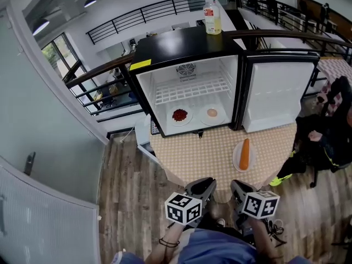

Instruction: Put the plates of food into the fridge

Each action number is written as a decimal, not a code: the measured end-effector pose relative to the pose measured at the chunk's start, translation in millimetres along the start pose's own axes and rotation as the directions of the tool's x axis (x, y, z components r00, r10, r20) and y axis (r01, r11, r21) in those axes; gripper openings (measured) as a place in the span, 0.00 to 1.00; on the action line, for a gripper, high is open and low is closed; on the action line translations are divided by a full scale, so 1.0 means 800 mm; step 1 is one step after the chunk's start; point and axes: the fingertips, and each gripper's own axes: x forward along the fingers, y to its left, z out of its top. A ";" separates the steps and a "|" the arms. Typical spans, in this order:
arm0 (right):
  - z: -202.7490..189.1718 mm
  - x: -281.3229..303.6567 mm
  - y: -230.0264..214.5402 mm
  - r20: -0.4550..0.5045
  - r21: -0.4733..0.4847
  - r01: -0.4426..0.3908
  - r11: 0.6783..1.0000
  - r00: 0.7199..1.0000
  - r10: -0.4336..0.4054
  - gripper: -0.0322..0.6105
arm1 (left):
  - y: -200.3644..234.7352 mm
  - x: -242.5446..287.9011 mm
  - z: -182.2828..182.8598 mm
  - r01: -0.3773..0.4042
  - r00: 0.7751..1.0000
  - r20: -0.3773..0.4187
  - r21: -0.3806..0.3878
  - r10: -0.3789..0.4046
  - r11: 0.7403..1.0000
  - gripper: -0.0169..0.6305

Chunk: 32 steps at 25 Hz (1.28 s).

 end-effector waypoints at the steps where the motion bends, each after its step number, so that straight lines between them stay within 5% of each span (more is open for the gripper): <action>1: -0.001 0.000 -0.003 -0.002 0.000 0.003 1.000 1.000 -0.003 0.07 | 0.000 0.001 -0.002 0.001 1.000 0.000 -0.006 -0.001 1.000 0.10; 13: -0.001 0.002 -0.036 0.018 0.079 0.057 0.995 0.998 -0.058 0.07 | 0.007 0.031 -0.028 0.041 0.992 -0.122 0.018 -0.038 0.999 0.10; 20: 0.029 0.012 -0.104 0.057 0.129 0.177 0.976 0.981 -0.185 0.07 | 0.039 0.099 -0.026 0.079 0.975 -0.214 0.073 -0.061 0.994 0.12; 25: 0.044 0.031 -0.165 0.042 0.127 0.284 0.950 0.956 -0.291 0.08 | 0.063 0.167 -0.033 0.143 0.936 -0.338 0.095 -0.103 0.985 0.20; 32: 0.045 0.056 -0.254 -0.013 0.116 0.419 0.901 0.907 -0.420 0.08 | 0.093 0.250 -0.070 0.211 0.842 -0.524 0.106 -0.126 0.972 0.24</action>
